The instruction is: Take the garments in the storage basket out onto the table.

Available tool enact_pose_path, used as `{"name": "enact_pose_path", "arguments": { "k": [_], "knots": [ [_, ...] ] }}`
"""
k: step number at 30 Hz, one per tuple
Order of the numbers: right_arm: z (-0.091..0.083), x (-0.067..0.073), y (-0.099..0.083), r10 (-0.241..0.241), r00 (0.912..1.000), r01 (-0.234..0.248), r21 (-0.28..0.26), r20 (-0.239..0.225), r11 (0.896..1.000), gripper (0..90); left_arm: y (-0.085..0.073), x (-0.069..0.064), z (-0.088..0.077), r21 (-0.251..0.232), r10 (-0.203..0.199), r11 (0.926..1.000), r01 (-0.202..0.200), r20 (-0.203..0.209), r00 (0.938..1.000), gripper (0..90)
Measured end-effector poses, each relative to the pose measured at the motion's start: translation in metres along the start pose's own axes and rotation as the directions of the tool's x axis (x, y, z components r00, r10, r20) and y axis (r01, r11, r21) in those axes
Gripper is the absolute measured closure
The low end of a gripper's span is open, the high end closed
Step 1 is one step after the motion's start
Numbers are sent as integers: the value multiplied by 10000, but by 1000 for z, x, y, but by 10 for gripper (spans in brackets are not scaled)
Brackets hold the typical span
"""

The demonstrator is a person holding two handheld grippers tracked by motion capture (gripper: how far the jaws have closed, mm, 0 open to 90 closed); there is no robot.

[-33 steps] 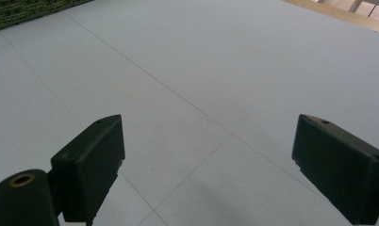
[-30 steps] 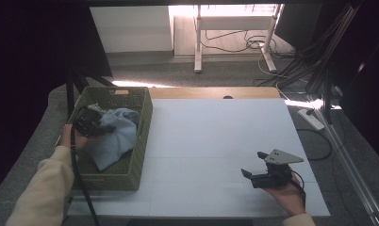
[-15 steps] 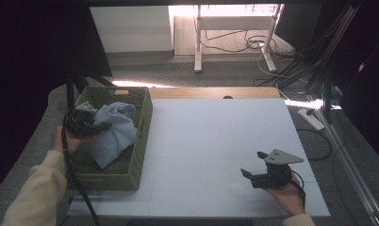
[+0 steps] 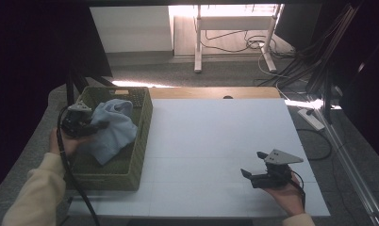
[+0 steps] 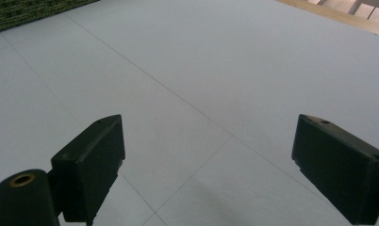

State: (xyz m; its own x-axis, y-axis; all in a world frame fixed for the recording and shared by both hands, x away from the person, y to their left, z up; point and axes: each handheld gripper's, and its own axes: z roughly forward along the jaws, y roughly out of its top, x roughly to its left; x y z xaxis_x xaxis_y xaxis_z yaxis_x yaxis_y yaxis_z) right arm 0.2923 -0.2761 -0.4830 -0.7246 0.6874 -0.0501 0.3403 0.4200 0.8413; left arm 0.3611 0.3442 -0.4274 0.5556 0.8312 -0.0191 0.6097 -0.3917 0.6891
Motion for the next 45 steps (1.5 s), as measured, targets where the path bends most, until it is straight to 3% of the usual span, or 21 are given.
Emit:
{"name": "enact_pose_path", "arguments": {
  "k": [5,12,21,34,38,45],
  "knots": [
    [0,0,0,1,10000,-1,29,-23,10000,106,-1,2,-7,-504,-325,9982,332,138,9994,711],
    [0,0,0,0,10000,0,20,-7,10000,106,5,-4,-16,-1151,-325,9927,350,239,9992,711],
    [0,-1,0,6,10000,-6,51,19,10000,106,10,-9,-22,-1581,-420,9864,456,257,9988,710],
    [0,-1,0,-3,10000,3,44,13,10000,106,16,-17,-30,-2310,-756,9695,821,366,9965,710],
    [0,0,0,-8,10000,8,33,23,10000,106,20,-21,-31,-2395,-664,9681,738,387,9970,710],
    [0,-1,0,-18,10000,18,42,30,10000,106,24,-25,-38,-2712,-726,9592,802,377,9966,709]
  ]
}}
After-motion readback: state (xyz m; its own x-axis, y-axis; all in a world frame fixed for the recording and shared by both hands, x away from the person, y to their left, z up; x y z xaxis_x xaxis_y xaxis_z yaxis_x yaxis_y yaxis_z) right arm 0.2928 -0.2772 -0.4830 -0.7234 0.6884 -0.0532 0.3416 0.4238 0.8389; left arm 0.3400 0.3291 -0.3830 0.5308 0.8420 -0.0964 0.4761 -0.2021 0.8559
